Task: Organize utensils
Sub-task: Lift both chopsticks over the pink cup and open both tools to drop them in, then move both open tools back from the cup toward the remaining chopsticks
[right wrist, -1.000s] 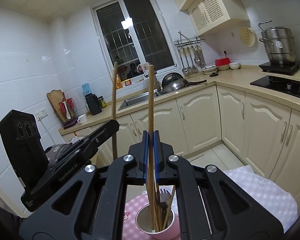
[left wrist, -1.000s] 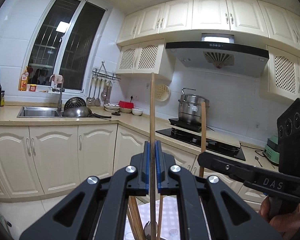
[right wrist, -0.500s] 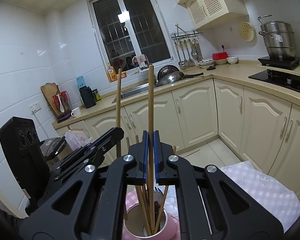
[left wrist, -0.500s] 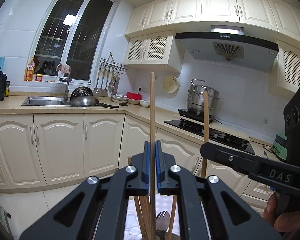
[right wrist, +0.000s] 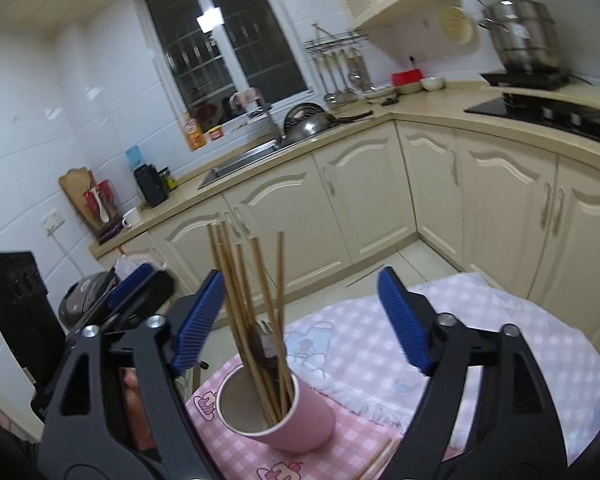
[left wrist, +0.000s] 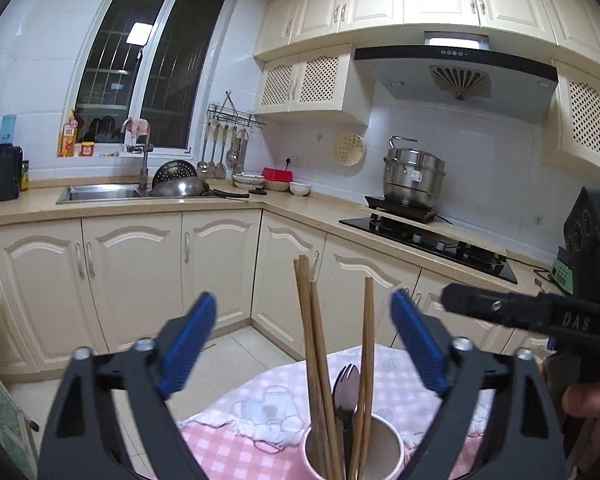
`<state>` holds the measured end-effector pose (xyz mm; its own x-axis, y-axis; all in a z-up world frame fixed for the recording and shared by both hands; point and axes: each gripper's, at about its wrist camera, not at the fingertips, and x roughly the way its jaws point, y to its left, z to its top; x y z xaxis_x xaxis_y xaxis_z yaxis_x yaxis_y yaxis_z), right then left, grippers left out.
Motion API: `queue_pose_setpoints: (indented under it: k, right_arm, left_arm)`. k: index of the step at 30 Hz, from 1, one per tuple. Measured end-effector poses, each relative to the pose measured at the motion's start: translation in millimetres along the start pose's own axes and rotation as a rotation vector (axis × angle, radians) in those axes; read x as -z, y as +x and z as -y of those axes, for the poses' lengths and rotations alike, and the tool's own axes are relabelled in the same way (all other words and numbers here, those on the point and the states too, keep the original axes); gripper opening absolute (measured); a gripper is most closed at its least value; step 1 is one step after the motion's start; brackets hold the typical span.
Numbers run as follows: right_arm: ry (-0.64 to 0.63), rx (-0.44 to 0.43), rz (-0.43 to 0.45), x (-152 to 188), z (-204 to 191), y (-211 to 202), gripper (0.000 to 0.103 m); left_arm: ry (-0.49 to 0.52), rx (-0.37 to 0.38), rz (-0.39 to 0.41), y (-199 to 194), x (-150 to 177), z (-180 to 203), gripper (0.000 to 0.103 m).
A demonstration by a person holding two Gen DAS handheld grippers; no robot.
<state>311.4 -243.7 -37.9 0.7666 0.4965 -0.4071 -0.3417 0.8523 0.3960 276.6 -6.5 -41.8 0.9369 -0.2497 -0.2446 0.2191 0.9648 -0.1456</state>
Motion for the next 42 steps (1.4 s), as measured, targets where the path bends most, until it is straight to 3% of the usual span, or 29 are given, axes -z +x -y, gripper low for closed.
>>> queue_pose_setpoints:
  k: [1,15,25,37,42]
  right_arm:
    - [0.002,0.018,0.005,0,3,-5,0.093]
    - [0.051,0.135,-0.055,14,33,-41,0.094]
    - [0.100,0.221,-0.161,47,49,-55,0.094]
    - [0.111,0.272,-0.303,92,60,-51,0.094]
    - [0.091,0.299,-0.373,113,59,-47,0.094]
  left_arm:
    - [0.008,-0.004,-0.001,-3,-1,1,0.093]
    - [0.072,0.015,-0.070,-36,1,23,0.093]
    - [0.123,0.054,-0.129,-45,19,41,0.093]
    - [0.172,0.094,-0.268,-35,58,63,0.093]
    - [0.193,0.100,-0.361,-24,77,68,0.093]
